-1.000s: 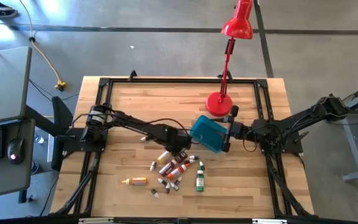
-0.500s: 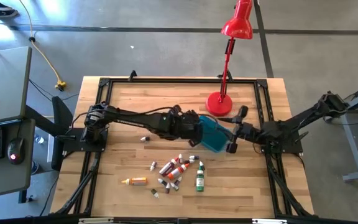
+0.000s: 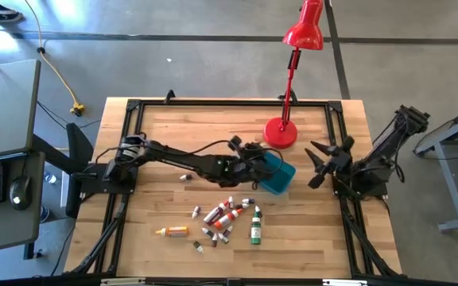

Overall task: Pick & Place food coloring
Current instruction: Put the big yellow food coloring bottle into the blue container

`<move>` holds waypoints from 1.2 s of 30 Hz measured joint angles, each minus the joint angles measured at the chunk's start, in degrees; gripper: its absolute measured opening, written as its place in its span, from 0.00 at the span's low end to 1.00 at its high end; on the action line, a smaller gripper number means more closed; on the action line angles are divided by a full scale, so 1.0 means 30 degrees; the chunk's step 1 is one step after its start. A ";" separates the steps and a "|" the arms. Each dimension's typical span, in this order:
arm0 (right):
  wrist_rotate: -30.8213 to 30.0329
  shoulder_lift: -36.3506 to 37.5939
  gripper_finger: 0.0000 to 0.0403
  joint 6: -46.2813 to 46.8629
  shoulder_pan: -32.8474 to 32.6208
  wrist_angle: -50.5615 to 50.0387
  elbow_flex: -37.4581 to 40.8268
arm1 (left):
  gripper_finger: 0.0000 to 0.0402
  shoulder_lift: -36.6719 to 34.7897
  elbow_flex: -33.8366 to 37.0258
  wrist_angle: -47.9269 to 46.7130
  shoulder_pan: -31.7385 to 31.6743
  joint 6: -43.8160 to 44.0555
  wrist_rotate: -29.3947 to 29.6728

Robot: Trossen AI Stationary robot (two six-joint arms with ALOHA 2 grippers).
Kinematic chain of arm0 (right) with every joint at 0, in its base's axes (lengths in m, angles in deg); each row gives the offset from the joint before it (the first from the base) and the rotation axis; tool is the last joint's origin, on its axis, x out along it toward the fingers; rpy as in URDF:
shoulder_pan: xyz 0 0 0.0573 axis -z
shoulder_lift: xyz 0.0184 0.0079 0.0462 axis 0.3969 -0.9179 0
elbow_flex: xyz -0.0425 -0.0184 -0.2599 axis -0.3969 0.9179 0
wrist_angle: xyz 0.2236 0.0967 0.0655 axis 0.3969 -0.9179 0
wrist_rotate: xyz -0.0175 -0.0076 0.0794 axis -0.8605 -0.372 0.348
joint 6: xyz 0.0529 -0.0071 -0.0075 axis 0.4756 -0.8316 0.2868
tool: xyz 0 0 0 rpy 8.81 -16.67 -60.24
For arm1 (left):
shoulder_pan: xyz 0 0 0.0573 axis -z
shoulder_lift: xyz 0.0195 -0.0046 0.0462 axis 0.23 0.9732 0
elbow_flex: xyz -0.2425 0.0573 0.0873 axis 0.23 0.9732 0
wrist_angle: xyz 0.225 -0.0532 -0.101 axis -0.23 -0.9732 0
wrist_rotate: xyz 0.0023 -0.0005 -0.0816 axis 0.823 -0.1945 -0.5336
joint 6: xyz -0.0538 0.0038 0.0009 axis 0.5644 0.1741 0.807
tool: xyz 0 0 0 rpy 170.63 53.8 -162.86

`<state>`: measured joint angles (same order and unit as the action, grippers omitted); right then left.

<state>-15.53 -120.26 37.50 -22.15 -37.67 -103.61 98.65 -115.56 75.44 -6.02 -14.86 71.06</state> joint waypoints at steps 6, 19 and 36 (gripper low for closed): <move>-0.0306 -0.0024 0.32 -0.0901 -0.0263 0.0004 0.0000 | 0.27 0.1297 0.2070 0.6315 -0.0872 -0.0280 -0.1544; -0.0583 -0.0036 0.32 -0.1155 -0.0251 0.0004 0.0000 | 0.27 0.3443 0.2241 1.0372 -0.2025 -0.2527 -0.2159; -0.0486 -0.0036 0.32 -0.1185 -0.0251 0.0004 0.0000 | 0.27 0.4860 0.2271 1.0959 -0.1886 -0.0311 0.0614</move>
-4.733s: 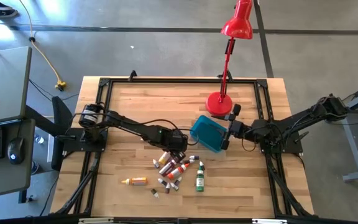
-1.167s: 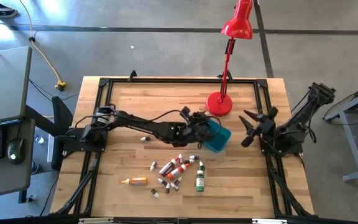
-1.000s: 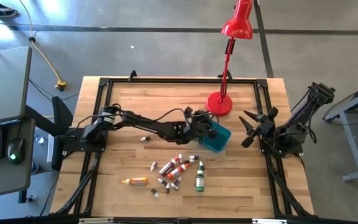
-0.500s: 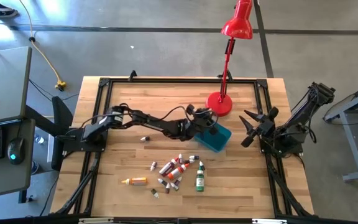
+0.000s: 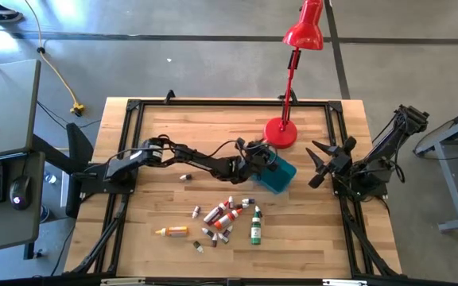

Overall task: Pick & Place food coloring
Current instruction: Put the big yellow food coloring bottle into the blue container

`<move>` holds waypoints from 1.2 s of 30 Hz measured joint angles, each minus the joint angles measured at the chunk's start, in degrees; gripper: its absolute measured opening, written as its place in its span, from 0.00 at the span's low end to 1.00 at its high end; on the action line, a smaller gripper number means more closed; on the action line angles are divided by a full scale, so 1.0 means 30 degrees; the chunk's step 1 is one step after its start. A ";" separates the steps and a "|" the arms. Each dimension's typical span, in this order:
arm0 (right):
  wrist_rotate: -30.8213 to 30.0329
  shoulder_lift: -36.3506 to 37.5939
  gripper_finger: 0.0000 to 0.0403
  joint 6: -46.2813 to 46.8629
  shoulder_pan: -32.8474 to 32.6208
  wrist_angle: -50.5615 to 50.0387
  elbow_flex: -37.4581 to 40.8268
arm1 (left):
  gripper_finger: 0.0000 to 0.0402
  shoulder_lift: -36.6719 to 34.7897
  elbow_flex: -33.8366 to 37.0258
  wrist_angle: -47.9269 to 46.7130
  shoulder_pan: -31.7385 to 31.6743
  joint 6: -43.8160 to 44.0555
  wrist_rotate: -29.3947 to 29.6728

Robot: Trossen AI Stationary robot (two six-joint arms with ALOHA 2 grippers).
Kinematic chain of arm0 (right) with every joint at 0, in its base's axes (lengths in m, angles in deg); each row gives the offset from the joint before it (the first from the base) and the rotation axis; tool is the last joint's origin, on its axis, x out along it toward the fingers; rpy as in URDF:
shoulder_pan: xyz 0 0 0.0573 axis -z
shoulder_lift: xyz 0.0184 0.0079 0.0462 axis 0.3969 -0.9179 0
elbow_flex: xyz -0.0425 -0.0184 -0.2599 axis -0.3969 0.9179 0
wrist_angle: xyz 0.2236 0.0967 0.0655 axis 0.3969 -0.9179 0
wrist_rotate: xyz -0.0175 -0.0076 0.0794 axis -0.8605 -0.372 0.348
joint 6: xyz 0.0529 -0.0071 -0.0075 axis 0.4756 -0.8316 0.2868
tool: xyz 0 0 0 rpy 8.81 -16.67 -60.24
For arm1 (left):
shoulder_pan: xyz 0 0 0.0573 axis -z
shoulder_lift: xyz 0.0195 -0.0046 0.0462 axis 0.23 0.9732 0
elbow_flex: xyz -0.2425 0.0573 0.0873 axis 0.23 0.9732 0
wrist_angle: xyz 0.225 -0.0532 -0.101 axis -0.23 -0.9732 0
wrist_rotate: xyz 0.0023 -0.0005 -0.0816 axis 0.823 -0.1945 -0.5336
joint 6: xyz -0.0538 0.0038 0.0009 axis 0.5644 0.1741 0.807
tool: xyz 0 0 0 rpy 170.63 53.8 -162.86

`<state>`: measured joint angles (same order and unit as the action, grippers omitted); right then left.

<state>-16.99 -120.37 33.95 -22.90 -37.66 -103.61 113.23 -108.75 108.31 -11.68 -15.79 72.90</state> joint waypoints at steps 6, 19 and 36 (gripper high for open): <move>0.0125 0.0000 0.32 0.0007 0.0000 0.0000 0.0000 | 0.27 0.0467 -0.0004 0.1151 0.0003 0.0662 0.0514; 0.0287 0.0000 0.32 0.0017 0.0007 0.0000 0.0000 | 0.32 0.0758 -0.0045 0.1122 -0.0040 0.0618 -0.0633; 0.0354 0.0000 0.32 -0.0002 0.0003 -0.0007 0.0000 | 0.23 0.0679 -0.0011 0.1161 -0.0033 -0.1571 -0.2180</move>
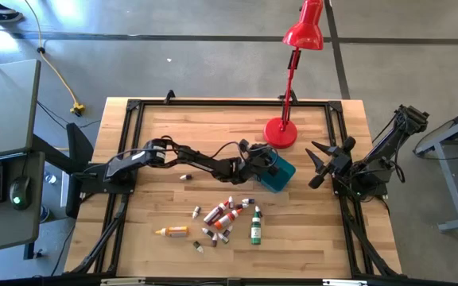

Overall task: Pick & Place food coloring
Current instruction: Put the big yellow food coloring bottle into the blue container

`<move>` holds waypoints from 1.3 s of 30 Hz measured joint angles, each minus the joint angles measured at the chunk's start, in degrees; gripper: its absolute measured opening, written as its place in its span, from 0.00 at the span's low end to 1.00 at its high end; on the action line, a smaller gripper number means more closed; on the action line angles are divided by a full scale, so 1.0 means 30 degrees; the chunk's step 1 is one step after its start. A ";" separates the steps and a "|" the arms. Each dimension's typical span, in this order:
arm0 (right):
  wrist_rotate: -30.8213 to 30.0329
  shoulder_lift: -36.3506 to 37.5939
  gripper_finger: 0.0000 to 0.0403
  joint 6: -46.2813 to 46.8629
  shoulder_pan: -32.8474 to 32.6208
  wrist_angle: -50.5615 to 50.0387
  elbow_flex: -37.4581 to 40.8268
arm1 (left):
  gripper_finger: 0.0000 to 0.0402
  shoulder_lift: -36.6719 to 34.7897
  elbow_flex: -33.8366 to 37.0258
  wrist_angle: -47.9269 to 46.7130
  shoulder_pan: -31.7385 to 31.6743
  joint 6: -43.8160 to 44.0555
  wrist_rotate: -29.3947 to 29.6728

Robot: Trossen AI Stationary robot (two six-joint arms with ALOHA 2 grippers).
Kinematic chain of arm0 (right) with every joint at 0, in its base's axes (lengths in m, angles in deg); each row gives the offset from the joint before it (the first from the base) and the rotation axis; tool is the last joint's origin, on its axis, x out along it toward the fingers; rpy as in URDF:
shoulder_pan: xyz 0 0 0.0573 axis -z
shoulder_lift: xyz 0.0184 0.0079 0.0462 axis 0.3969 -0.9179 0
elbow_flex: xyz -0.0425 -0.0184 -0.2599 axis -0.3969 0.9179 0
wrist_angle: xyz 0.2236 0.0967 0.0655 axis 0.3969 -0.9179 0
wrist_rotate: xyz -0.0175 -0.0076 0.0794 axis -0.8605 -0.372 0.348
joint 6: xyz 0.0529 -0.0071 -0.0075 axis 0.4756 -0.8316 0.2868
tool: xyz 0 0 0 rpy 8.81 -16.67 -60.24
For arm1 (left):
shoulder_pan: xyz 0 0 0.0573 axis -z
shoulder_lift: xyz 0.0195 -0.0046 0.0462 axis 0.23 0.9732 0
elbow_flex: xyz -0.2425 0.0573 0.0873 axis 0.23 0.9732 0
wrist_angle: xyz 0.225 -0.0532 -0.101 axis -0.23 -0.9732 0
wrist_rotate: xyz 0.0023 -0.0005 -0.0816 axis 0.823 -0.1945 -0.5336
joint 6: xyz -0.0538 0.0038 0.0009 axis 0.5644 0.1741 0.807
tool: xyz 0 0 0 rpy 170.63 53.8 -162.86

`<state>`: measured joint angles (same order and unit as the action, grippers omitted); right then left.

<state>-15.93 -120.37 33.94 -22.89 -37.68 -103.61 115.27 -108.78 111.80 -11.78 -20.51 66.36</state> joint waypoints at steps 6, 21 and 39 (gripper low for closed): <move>0.0000 0.0000 0.32 -0.0003 0.0003 0.0007 0.0000 | 0.17 -0.0356 -0.0007 0.0080 0.0000 -0.0813 -0.0379; 0.0051 -0.0004 0.32 0.0011 0.0004 -0.0011 -0.0007 | 0.35 -0.2233 -0.3384 -0.9274 0.0105 -0.3001 -0.5530; 0.0147 -0.0007 0.32 0.0120 0.0004 -0.0004 -0.0007 | 0.48 -0.1216 -0.7255 -2.0017 -0.0918 0.0898 -0.8385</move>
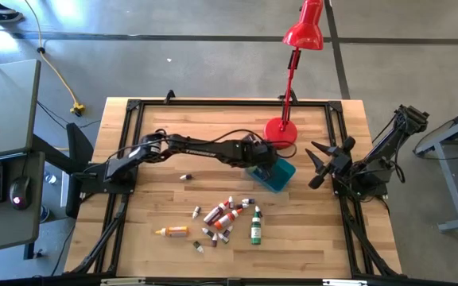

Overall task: Pick & Place food coloring
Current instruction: Put the big yellow food coloring bottle into the blue container

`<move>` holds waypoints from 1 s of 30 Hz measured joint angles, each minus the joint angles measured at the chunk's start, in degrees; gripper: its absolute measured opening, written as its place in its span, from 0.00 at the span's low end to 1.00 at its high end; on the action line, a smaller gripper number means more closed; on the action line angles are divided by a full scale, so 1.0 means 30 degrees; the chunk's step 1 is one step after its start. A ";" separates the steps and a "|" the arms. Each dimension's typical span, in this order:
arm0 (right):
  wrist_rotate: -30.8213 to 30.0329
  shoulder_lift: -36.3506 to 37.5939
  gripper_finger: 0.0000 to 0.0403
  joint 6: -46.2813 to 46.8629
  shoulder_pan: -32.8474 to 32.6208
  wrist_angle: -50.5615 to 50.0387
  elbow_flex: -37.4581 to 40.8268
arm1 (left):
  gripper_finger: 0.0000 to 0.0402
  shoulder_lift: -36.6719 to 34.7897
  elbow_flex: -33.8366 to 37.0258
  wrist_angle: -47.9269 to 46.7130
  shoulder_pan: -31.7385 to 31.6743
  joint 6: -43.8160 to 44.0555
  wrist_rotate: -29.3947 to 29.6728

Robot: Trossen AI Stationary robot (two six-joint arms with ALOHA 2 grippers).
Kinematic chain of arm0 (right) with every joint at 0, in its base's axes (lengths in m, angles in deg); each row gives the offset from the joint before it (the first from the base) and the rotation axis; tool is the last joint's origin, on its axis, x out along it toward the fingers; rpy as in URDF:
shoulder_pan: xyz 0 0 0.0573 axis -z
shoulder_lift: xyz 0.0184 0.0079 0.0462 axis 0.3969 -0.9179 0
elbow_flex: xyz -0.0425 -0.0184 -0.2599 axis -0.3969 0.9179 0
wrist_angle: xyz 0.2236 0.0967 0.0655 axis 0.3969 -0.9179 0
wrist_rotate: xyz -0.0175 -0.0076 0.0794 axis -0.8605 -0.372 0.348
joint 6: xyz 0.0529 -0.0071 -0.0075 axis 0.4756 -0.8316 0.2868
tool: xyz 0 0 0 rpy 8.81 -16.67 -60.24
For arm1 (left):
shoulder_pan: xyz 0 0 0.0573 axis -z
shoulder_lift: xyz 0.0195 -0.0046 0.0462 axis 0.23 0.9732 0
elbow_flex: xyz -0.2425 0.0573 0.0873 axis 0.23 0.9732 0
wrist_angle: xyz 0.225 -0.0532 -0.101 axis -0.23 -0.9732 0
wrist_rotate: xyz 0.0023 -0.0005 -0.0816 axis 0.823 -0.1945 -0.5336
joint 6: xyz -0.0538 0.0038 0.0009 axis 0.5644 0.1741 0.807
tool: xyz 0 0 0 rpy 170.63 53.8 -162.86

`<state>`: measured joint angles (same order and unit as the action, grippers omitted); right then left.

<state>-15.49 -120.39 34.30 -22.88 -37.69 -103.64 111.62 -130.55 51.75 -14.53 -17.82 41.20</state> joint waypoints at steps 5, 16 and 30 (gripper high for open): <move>0.0057 0.0007 0.32 -0.0021 0.0000 0.0004 0.0000 | 0.48 -0.0071 -0.0017 0.0149 -0.0080 -0.0007 0.0185; 0.0071 0.0000 0.32 -0.0051 -0.0001 0.0004 0.0000 | 0.48 0.0085 -0.0023 -0.0181 -0.0248 0.0458 -0.0705; 0.0181 0.0002 0.32 -0.0051 -0.0001 -0.0001 0.0000 | 0.48 0.1150 0.0005 -0.0562 -0.0380 0.0964 -0.0656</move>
<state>-14.95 -120.38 34.15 -22.88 -37.69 -103.64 115.07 -130.53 50.06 -15.67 -14.92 39.24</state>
